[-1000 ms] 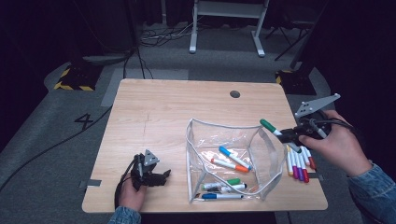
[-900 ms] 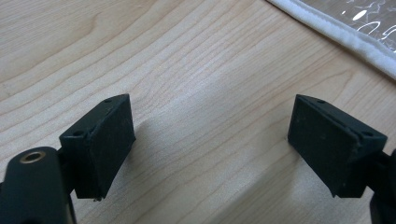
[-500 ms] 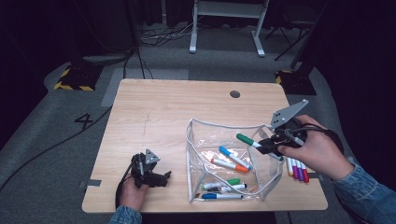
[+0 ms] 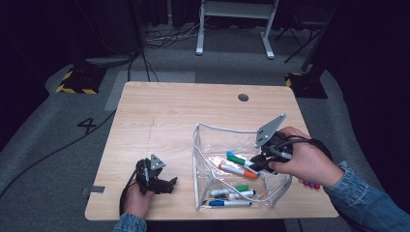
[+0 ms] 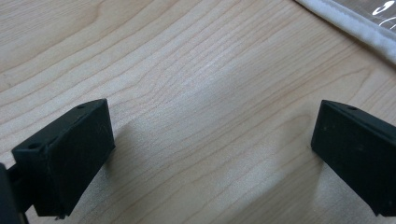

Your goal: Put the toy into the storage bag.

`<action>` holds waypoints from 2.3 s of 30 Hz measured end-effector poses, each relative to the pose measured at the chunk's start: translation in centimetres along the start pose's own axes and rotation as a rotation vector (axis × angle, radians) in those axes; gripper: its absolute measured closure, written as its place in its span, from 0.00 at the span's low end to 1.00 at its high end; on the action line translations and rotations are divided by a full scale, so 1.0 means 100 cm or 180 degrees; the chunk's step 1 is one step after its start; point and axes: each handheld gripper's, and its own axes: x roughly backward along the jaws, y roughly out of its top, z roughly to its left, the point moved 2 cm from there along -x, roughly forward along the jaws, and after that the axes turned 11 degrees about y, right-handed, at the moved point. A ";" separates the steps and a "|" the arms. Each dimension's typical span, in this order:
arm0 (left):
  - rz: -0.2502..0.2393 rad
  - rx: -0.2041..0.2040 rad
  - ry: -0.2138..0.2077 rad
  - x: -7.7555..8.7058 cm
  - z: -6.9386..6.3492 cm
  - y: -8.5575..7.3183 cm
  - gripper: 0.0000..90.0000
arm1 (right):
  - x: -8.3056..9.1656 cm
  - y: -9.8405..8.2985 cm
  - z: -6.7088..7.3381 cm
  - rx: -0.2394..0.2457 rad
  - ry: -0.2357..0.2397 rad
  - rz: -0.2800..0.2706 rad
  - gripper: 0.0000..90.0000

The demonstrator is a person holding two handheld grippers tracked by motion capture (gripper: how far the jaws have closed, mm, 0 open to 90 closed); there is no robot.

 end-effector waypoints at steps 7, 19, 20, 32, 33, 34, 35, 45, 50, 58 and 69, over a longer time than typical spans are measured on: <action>-0.0003 -0.0009 0.0004 0.000 0.000 0.000 0.00 | -0.022 0.011 0.005 0.0182 0.0164 0.0284 0.86; -0.0014 -0.0032 0.0032 0.000 0.001 0.001 0.00 | -0.062 0.017 0.008 0.0337 0.0387 0.0750 0.86; -0.0031 -0.0025 0.0048 -0.001 0.000 0.001 0.00 | -0.066 0.018 0.008 0.0346 0.0408 0.0794 0.86; -0.0038 -0.0006 0.0074 -0.001 0.000 0.001 0.00 | -0.092 0.023 0.008 0.0415 0.0483 0.1059 0.86; -0.0037 -0.0008 0.0074 -0.001 0.000 0.001 0.00 | -0.095 0.023 0.008 0.0403 0.0505 0.1071 0.86; -0.0037 -0.0008 0.0075 -0.001 0.000 0.001 0.00 | -0.098 0.023 0.007 0.0402 0.0518 0.1090 0.86; -0.0037 -0.0007 0.0074 -0.001 0.000 0.001 0.00 | -0.101 0.022 0.006 0.0388 0.0524 0.1102 0.86; -0.0037 -0.0008 0.0074 -0.001 0.000 0.001 0.00 | -0.121 0.018 -0.002 0.0314 0.0638 0.1106 0.86; -0.0042 -0.0006 0.0069 -0.001 -0.001 0.001 0.00 | -0.127 0.017 -0.004 0.0333 0.0672 0.1151 0.86; -0.0039 -0.0008 0.0074 -0.001 -0.001 0.001 0.00 | -0.132 0.015 -0.006 0.0359 0.0713 0.1219 0.86; -0.0038 -0.0007 0.0075 -0.001 -0.001 0.001 0.00 | -0.105 0.025 -0.005 0.0215 0.0104 0.0341 0.54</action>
